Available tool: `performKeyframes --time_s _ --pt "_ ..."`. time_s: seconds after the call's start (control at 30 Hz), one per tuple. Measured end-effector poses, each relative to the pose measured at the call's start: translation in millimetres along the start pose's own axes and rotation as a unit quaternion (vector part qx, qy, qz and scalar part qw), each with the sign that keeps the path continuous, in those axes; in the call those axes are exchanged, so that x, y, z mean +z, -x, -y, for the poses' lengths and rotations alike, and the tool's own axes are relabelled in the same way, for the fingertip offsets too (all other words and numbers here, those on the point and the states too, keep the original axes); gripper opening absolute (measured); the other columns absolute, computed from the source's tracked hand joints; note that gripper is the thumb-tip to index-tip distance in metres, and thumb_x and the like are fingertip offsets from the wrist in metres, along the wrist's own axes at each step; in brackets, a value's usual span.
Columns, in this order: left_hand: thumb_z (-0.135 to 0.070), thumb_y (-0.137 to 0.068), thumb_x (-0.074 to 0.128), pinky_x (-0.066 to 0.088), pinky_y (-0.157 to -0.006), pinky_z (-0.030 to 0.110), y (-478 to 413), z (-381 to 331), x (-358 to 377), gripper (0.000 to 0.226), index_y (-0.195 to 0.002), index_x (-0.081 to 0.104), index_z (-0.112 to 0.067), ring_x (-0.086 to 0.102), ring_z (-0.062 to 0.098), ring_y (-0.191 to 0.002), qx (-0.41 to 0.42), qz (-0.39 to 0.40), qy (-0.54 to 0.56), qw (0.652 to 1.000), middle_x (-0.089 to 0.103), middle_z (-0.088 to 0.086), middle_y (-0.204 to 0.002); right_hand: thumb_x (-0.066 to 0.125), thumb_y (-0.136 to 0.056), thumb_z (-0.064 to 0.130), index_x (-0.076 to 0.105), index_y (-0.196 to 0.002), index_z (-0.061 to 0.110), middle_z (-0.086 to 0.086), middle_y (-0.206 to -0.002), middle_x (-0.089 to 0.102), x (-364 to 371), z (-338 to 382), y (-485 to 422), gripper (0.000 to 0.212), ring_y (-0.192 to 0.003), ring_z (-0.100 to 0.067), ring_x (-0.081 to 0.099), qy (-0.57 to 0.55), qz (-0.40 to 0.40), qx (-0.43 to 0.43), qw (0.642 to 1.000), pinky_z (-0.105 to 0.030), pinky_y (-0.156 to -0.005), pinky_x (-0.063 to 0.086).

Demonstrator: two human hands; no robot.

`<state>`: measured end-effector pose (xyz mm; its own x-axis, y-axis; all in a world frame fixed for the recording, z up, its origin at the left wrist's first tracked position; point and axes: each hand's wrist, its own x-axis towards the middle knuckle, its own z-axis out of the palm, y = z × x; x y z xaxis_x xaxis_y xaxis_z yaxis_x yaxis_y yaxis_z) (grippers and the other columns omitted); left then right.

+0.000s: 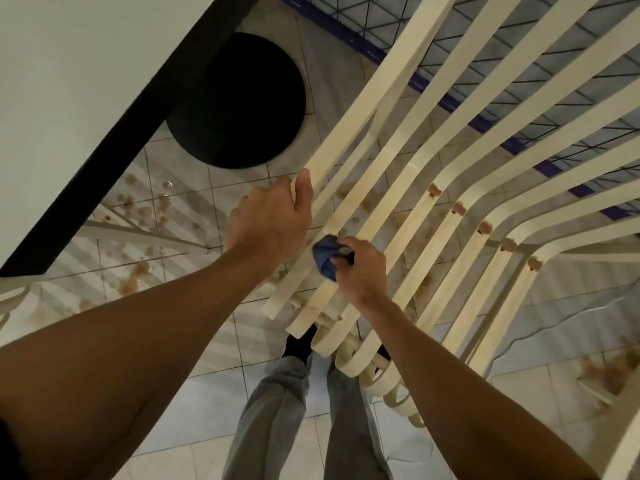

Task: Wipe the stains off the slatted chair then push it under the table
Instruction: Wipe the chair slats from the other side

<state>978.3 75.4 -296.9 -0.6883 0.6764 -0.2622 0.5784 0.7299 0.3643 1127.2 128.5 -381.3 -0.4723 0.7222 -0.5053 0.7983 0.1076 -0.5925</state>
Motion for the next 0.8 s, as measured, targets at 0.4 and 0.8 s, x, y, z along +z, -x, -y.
performKeyframes --time_s 0.4,0.8 --pt "-0.057 -0.099 0.01 0.05 -0.067 0.041 1 -1 -1 0.064 -0.103 0.057 -0.012 0.057 0.028 -0.073 -0.005 -0.004 -0.002 1.0 0.058 0.008 -0.077 0.059 -0.09 0.003 0.065 -0.125 0.014 -0.008 -0.112 0.063 40 -1 23 0.038 -0.105 -0.025 0.051 0.104 0.091 -0.099 0.985 -0.021 -0.075 0.031" --pt "-0.052 -0.101 0.013 0.044 -0.063 0.036 2 -2 -2 0.061 -0.108 0.057 -0.01 0.052 0.022 -0.074 0.012 -0.008 -0.008 1.0 0.051 0.005 -0.078 0.061 -0.087 0.003 0.07 -0.115 0.015 -0.002 -0.105 0.07 15 -17 35 0.031 -0.096 -0.015 0.062 -0.051 -0.006 0.016 0.999 -0.012 -0.072 0.037"
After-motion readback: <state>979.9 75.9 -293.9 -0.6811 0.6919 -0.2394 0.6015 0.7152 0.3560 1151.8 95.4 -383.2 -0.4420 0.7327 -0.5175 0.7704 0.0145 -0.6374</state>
